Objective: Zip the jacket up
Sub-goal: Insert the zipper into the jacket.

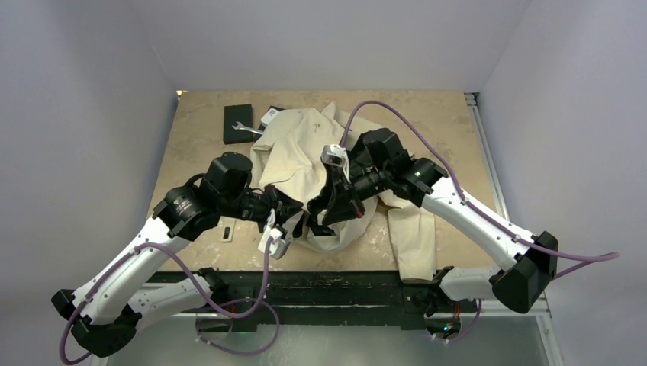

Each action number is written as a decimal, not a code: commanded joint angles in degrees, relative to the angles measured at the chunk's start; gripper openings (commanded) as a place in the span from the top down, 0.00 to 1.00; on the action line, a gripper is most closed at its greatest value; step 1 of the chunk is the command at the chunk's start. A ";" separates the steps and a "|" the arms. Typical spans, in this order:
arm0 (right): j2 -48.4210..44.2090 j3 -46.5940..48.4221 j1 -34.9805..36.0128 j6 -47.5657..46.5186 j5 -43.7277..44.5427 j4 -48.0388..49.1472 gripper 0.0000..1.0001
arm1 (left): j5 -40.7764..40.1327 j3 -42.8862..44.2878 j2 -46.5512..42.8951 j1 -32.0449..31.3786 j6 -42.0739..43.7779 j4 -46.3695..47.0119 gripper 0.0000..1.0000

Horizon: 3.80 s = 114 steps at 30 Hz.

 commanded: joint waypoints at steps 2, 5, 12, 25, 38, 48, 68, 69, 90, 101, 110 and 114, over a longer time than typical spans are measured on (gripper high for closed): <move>-0.91 2.73 -0.12 -0.87 -2.83 -0.29 1.00 | 1.23 0.10 -0.14 -0.28 1.03 1.65 1.00; -0.83 3.32 -0.17 -0.76 -2.91 -0.12 1.00 | 0.95 0.12 0.01 -0.34 0.85 1.55 1.00; -1.01 4.03 -0.10 -0.18 -2.85 0.12 1.00 | 0.20 -0.29 0.44 -0.40 0.42 2.58 1.00; -0.39 4.70 -0.13 0.09 -1.34 -0.28 1.00 | 0.32 -0.55 0.45 -0.75 1.47 2.52 1.00; -0.78 4.88 -0.93 0.86 1.90 -0.56 1.00 | -0.54 -1.39 0.01 -0.87 3.68 1.59 1.00; -1.56 0.25 -0.91 1.85 2.93 0.16 1.00 | -2.35 -1.63 -0.13 -0.88 -1.45 7.53 1.00; -0.79 4.01 -1.03 1.42 3.57 -1.02 1.00 | -1.59 -2.09 -0.25 -0.98 3.28 3.46 1.00; -0.70 4.01 -1.00 1.41 3.50 -0.98 1.00 | -1.53 -2.14 -0.25 -0.97 3.20 3.61 1.00; 0.64 4.91 -1.09 3.63 3.32 0.13 1.00 | -2.95 -4.55 -1.70 -1.53 8.99 3.04 1.00; 2.26 5.60 -1.09 3.32 0.79 0.66 1.00 | -3.92 -5.56 -1.57 -2.28 11.28 2.37 1.00; 2.19 6.63 -1.09 4.30 -0.17 2.32 1.00 | -3.85 -5.92 -1.18 -3.06 14.74 0.08 1.00; 1.56 6.05 -1.16 6.31 -0.23 5.05 1.00 | -3.98 -6.00 -1.22 -3.48 15.52 -0.43 1.00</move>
